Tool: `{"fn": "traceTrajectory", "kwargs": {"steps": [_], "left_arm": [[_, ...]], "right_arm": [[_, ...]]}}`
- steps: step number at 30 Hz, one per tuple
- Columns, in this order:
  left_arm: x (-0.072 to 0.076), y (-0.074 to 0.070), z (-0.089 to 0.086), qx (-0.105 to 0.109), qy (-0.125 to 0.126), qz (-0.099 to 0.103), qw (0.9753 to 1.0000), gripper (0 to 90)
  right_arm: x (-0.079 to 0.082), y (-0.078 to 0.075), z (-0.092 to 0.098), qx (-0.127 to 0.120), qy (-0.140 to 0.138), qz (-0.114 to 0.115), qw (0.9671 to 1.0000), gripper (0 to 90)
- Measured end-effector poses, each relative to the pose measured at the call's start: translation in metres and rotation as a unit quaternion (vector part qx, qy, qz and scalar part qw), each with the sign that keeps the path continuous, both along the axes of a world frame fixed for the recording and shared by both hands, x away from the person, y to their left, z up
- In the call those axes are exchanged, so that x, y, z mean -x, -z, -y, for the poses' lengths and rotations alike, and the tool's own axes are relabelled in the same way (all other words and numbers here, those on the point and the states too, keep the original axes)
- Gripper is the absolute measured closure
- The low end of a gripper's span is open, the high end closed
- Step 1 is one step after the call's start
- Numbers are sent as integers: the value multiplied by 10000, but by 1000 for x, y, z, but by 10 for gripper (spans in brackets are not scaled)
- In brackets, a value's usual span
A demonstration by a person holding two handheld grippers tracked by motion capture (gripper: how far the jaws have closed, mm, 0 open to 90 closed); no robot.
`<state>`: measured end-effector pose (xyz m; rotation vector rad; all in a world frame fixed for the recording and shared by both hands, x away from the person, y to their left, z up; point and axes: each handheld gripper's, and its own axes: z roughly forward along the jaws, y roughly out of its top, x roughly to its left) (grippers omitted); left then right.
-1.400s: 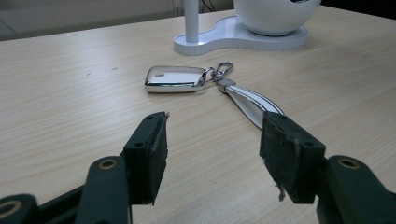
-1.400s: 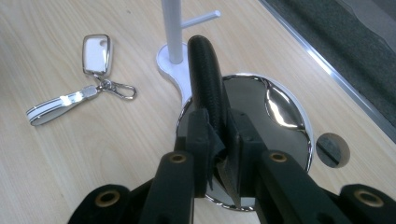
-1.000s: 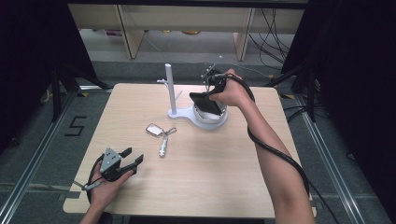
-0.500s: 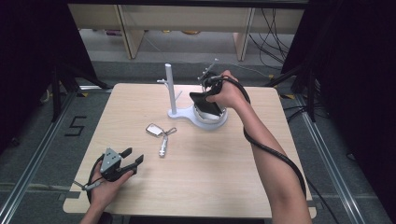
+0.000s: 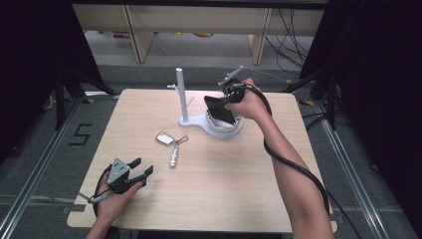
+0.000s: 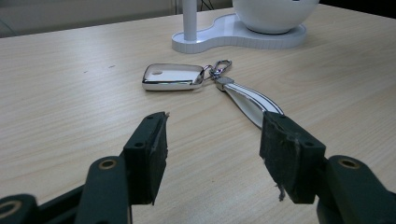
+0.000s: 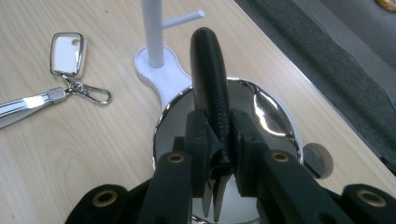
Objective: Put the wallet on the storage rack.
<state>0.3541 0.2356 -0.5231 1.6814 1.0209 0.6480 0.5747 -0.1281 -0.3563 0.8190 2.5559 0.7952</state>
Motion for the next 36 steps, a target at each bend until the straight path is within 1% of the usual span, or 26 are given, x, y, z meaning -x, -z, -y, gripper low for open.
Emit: {"fn": "traceTrajectory", "kwargs": {"steps": [2,4,5,8,9,10,11,13,14,16,17,18,20,21,23,24,26,27,28,29,30,31,32,34,35,36], "left_arm": [[0,0,0,1,3,1,10000,410],[0,0,0,-1,-3,-1,10000,410],[0,0,0,8,-10,-2,10000,410],[0,0,-1,-14,-27,-13,10000,410],[0,0,-1,9,-7,0,10000,410],[1,-1,-1,-30,-26,-27,10000,410],[1,-1,-1,-64,-44,-55,10000,410],[1,-1,-1,-39,-46,-35,10000,409],[0,0,-1,-1,-19,-15,10000,409],[0,0,-1,-15,-24,-27,10000,409],[0,0,0,-23,20,-22,10000,408],[0,0,0,-23,20,-22,10000,407],[0,-1,1,-25,49,-50,10000,406],[-1,-1,1,-11,102,-36,9999,405],[-2,-2,3,-19,110,-68,9999,404],[-3,-3,4,-28,141,-56,9999,403],[-4,-4,5,-42,165,-62,9998,402],[-5,-4,6,-5,196,-48,9998,402],[-6,-5,7,-4,219,-98,9997,398],[-6,-5,7,-4,219,-98,9997,394],[-7,-5,8,50,258,-106,9996,394],[-7,-5,9,46,273,-160,9995,384],[-7,-5,9,46,273,-160,9995,376],[-8,-5,10,72,272,-152,9995,365],[-8,-5,10,72,272,-152,9995,364],[-8,-6,10,44,231,-141,9996,361]], "right_arm": [[0,2,1,-15,54,-26,10000,794],[-2,6,2,-14,82,-3,10000,790],[-3,9,4,-52,146,-39,9999,783],[-5,10,6,-34,201,-48,9998,763],[-7,11,9,40,405,-71,9991,723],[-7,11,9,40,405,-71,9991,723],[-7,11,10,33,481,-154,9987,704],[-8,8,16,172,685,-71,9975,683],[-8,7,19,156,773,-65,9969,678],[-7,5,21,172,817,-23,9965,671],[-4,0,26,107,883,19,9960,655],[-4,0,26,107,883,19,9960,655],[-1,-5,30,151,928,55,9956,637],[2,-7,33,168,939,81,9954,626],[7,-11,38,149,938,126,9954,617],[13,-12,44,136,1005,128,9948,610],[15,-11,47,120,1007,138,9947,608],[17,-11,51,121,1028,177,9945,604],[22,-9,58,112,1064,127,9942,600],[22,-9,58,112,1064,127,9942,600],[24,-8,61,83,1105,77,9938,596],[29,-4,67,60,1142,69,9934,589],[29,-4,67,60,1142,69,9934,589],[36,1,78,64,1171,54,9931,579],[36,1,78,64,1171,54,9931,579],[40,6,85,-12,1210,70,9926,572]]}}
